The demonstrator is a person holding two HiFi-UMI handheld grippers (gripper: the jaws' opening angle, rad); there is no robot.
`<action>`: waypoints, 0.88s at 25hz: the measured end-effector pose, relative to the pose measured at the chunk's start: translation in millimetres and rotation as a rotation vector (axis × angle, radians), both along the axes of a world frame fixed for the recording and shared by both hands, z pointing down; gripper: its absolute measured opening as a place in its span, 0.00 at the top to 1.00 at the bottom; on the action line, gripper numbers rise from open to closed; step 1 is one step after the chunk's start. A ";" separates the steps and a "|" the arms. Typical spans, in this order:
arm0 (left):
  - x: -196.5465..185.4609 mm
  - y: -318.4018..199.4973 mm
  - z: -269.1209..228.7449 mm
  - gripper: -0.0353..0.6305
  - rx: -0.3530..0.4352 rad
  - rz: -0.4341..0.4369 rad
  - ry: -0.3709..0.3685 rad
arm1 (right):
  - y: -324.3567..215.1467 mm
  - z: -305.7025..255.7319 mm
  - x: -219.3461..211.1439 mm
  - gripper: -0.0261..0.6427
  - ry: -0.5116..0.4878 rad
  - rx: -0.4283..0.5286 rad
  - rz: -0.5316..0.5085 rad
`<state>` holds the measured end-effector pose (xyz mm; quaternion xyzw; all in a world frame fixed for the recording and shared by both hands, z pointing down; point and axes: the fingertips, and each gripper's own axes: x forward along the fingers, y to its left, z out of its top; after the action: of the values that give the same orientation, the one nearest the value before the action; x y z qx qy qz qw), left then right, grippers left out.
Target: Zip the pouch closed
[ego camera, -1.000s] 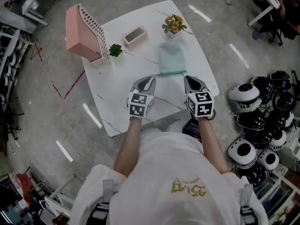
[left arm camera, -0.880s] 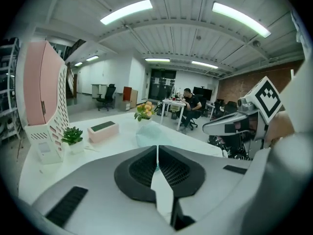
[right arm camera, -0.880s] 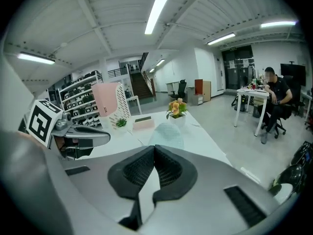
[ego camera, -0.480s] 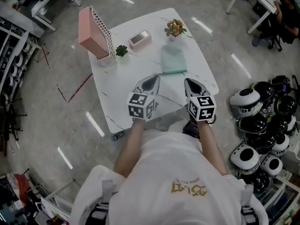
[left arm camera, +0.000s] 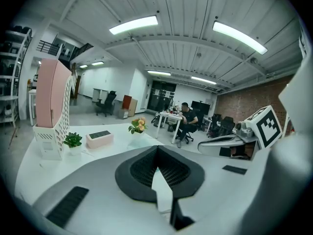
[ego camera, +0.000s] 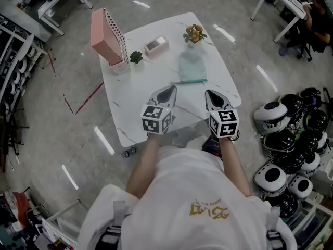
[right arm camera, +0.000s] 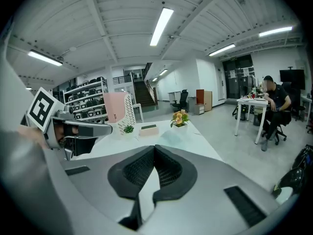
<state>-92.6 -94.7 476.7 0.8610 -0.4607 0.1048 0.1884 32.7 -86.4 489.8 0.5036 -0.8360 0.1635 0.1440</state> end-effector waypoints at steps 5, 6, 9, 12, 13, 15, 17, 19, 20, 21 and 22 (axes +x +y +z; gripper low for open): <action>-3.9 0.9 -0.1 0.92 -0.004 -0.014 -0.001 | 0.8 2.4 -0.6 0.94 0.011 -0.014 -0.003; -5.5 0.7 0.3 0.92 -0.004 -0.018 0.001 | 0.8 2.7 -1.4 0.94 0.011 -0.014 -0.005; -8.2 0.5 1.8 0.92 -0.002 -0.024 0.004 | 0.5 3.4 -3.8 0.94 0.012 -0.013 -0.009; -8.3 -0.5 3.3 0.92 -0.002 -0.023 0.002 | -0.6 4.8 -4.5 0.94 0.010 -0.015 -0.010; -8.9 -0.6 3.8 0.92 -0.004 -0.024 0.001 | -0.8 5.2 -5.0 0.94 0.009 -0.017 -0.011; -10.4 -0.9 4.4 0.92 -0.005 -0.027 0.003 | -0.6 5.8 -5.6 0.94 0.007 -0.019 -0.011; -11.1 -1.7 4.0 0.92 -0.005 -0.029 0.005 | -1.1 5.7 -5.4 0.94 0.007 -0.019 -0.011; -11.0 -2.2 3.6 0.92 -0.005 -0.030 0.005 | -1.4 5.1 -5.1 0.94 0.006 -0.019 -0.011; -10.7 -2.2 3.3 0.92 -0.005 -0.029 0.005 | -1.1 4.8 -4.9 0.94 0.006 -0.020 -0.011; -10.6 -2.0 3.2 0.92 -0.006 -0.029 0.006 | -0.9 4.6 -4.8 0.94 0.004 -0.020 -0.011; -10.6 -2.0 3.3 0.92 -0.007 -0.028 0.006 | -0.7 4.8 -4.9 0.94 0.004 -0.022 -0.010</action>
<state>-103.2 -96.7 480.0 0.8540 -0.4717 0.1013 0.1944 27.9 -87.2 494.6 0.4981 -0.8364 0.1709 0.1519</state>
